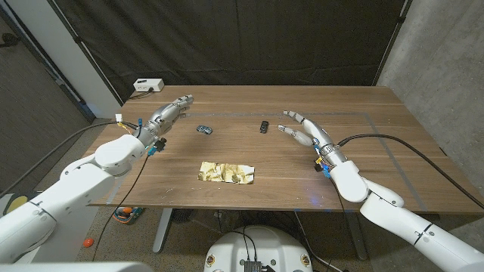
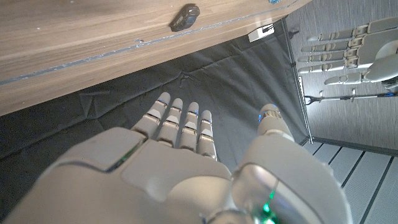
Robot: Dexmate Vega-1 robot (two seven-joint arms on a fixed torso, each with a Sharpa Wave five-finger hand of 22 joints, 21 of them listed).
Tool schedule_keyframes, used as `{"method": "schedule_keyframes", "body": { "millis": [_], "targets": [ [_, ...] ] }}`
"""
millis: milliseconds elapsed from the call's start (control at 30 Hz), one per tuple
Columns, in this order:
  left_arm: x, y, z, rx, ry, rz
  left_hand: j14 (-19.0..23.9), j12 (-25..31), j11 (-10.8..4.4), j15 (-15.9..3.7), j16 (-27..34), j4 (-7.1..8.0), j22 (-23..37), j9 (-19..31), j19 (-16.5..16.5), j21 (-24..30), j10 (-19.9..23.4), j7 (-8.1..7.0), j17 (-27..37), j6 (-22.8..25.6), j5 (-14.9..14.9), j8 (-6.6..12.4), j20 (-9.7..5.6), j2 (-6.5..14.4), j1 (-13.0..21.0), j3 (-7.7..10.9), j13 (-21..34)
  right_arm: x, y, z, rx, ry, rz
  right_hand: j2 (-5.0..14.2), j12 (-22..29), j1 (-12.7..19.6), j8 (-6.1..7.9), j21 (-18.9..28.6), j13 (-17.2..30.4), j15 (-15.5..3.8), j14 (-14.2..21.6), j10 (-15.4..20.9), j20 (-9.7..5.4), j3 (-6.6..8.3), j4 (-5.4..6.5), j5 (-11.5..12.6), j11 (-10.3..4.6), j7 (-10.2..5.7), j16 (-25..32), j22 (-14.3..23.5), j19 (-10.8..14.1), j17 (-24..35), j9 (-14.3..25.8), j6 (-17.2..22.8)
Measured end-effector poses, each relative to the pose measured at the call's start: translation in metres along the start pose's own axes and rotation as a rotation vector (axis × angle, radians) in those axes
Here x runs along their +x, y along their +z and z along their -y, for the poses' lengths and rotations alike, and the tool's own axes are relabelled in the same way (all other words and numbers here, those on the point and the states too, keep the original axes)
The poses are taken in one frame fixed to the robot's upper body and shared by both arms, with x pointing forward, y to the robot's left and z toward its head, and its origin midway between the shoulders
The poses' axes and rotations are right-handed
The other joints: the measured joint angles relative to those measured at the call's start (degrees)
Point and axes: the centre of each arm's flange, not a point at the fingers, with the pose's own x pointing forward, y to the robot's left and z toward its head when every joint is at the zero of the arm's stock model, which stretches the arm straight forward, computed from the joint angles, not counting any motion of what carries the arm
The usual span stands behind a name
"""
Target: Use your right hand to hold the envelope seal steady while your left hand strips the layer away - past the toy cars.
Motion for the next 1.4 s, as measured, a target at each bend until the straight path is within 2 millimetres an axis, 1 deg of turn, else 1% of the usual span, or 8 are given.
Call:
{"method": "schedule_keyframes", "body": {
  "millis": [367,533,767,933,1067,1167,1233,1400],
  "targets": [
    [-0.014,0.007,-0.015,0.124,-0.030,-0.069,-0.37,-0.18,0.43,0.12,-0.39,-0.23,0.00,0.00,0.00,-0.46,-0.42,0.36,0.26,-0.36,0.00,-0.28,0.00,-0.06,0.52,0.23,0.14,-0.005,0.008,-0.016,-0.054,0.025,0.005,-0.68,0.35,0.68,0.21,0.00,0.00,-0.73,0.73,1.18,-0.31,0.00,0.00,0.00,-0.36,-0.54,0.00,0.00,0.30,0.26,0.00,1.79],
    [-0.020,0.013,-0.019,0.174,-0.036,-0.096,-0.54,-0.25,0.46,0.08,-0.38,-0.23,-0.01,0.00,0.00,-0.46,-0.46,0.41,0.26,-0.41,-0.19,-0.28,0.00,-0.06,0.51,0.23,0.14,-0.006,0.011,-0.021,-0.076,0.032,0.012,-1.47,0.77,1.49,0.66,0.00,0.05,-1.96,1.96,2.59,-0.38,-0.25,-0.24,0.41,-1.14,-0.90,0.34,-0.01,1.19,0.29,0.00,2.95],
    [-0.034,0.010,-0.027,0.244,-0.014,-0.178,-0.84,-0.46,0.74,0.39,-0.38,-0.69,0.29,0.00,0.00,-0.71,-0.73,0.65,0.53,-0.66,-0.18,-0.28,0.00,1.09,1.66,0.70,0.14,-0.010,0.017,-0.031,-0.105,0.041,0.025,-2.35,1.20,3.89,0.66,0.43,0.26,-3.11,3.73,4.56,-1.02,-0.41,-0.40,0.86,-2.08,-1.62,0.44,0.26,2.26,0.29,0.29,4.85],
    [-0.042,0.010,-0.031,0.273,0.003,-0.206,-0.83,-0.46,0.73,0.40,-0.38,-0.88,0.29,0.00,0.00,-0.91,-0.72,0.89,0.79,0.63,-0.18,-0.28,0.00,1.76,2.33,1.38,0.34,-0.010,0.020,-0.037,-0.123,0.046,0.035,-3.57,1.61,5.08,1.09,1.11,0.26,-3.00,5.25,6.00,-1.69,-0.48,-0.48,1.73,-3.51,-2.60,0.44,0.26,3.73,0.29,0.29,6.90],
    [-0.050,0.010,-0.036,0.305,0.023,-0.227,-1.01,-0.46,-0.70,0.19,-0.38,-1.34,0.29,0.00,0.00,-0.91,0.08,0.53,0.79,2.17,-0.18,-0.04,0.00,2.13,2.70,1.84,0.41,-0.009,0.023,-0.044,-0.136,0.053,0.043,-4.37,2.05,5.88,1.54,1.33,0.26,-3.14,6.44,7.38,-2.06,-0.64,-0.63,2.17,-3.86,-2.90,0.44,0.53,4.10,0.28,0.29,8.42],
    [-0.053,0.009,-0.038,0.323,0.035,-0.242,-0.64,-0.46,-1.24,-0.18,-0.38,-1.56,0.29,0.00,0.00,-0.91,0.62,0.22,0.79,3.07,-0.18,0.00,0.00,1.85,2.98,2.06,0.41,-0.008,0.024,-0.049,-0.143,0.059,0.047,-4.45,2.26,6.57,1.54,1.74,0.26,-3.10,7.40,8.43,-1.93,-0.82,-0.44,2.29,-4.09,-3.32,0.88,0.53,4.83,0.53,0.29,9.40],
    [-0.055,0.009,-0.040,0.330,0.042,-0.247,-0.50,-0.37,-1.43,-0.32,-0.38,-1.79,0.29,0.00,0.00,-0.91,0.82,0.35,0.79,3.37,-0.18,0.00,0.00,1.68,3.15,2.30,0.41,-0.007,0.024,-0.051,-0.148,0.061,0.047,-4.66,2.48,7.25,1.55,1.76,0.26,-3.23,7.93,9.04,-2.37,-0.88,-0.38,2.61,-4.13,-3.61,0.88,0.53,5.24,0.56,0.28,9.76],
    [-0.059,0.008,-0.044,0.355,0.058,-0.276,-0.50,-0.21,-1.43,-0.31,-0.38,-2.26,0.29,0.00,0.00,-0.91,0.82,0.63,1.06,4.47,-0.17,0.06,0.00,1.75,3.83,2.77,0.41,-0.007,0.025,-0.060,-0.170,0.073,0.047,-5.27,2.48,8.60,1.54,1.91,0.26,-3.23,8.79,9.74,-2.56,-1.05,-0.54,3.13,-4.81,-4.13,0.88,0.80,5.43,0.56,0.28,10.89]
  ]
}}
